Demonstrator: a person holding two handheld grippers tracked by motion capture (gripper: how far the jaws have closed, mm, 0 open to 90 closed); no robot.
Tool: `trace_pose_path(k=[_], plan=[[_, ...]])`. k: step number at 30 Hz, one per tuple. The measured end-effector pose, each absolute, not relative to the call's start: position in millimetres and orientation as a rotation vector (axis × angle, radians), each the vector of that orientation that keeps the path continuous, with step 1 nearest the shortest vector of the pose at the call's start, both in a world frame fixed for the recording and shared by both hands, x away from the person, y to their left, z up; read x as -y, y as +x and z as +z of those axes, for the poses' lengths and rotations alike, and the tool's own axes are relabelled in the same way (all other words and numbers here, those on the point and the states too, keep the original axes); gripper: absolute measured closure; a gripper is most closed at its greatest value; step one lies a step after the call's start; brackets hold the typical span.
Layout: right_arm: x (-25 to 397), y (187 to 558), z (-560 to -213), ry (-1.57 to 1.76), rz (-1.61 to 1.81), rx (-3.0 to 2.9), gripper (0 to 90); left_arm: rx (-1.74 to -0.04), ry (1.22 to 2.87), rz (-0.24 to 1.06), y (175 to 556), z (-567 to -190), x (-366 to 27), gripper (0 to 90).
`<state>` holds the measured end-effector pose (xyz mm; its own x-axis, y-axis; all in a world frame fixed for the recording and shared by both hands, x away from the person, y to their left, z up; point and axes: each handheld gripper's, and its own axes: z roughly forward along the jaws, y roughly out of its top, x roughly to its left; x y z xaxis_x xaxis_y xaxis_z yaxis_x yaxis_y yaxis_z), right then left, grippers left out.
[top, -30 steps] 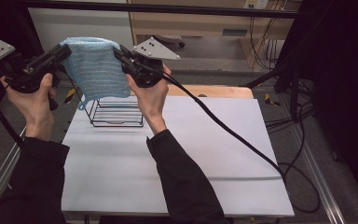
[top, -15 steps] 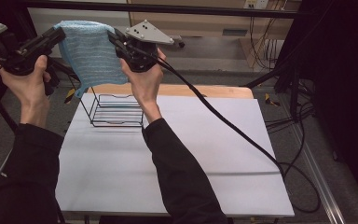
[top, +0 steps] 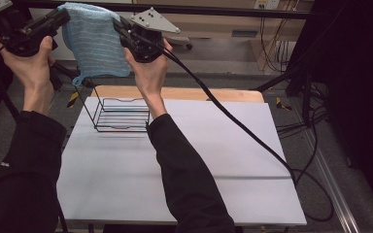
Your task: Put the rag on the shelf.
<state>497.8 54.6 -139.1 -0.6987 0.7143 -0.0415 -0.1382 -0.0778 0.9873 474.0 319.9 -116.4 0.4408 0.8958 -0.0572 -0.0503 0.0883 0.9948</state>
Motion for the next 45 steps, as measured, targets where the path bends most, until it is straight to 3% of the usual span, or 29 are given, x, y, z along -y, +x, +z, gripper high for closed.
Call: trace_pose_path(k=[22, 45], plan=[[-61, 513, -151, 0.618, 1.769, -1.573, 83.2, -0.838, 1.3, 0.841, 516, -119, -312, 82.8], [-63, 538, -188, 0.708, 1.713, -1.743, 83.1, -0.874, 1.347, 0.791, 509, -186, -340, 82.8]])
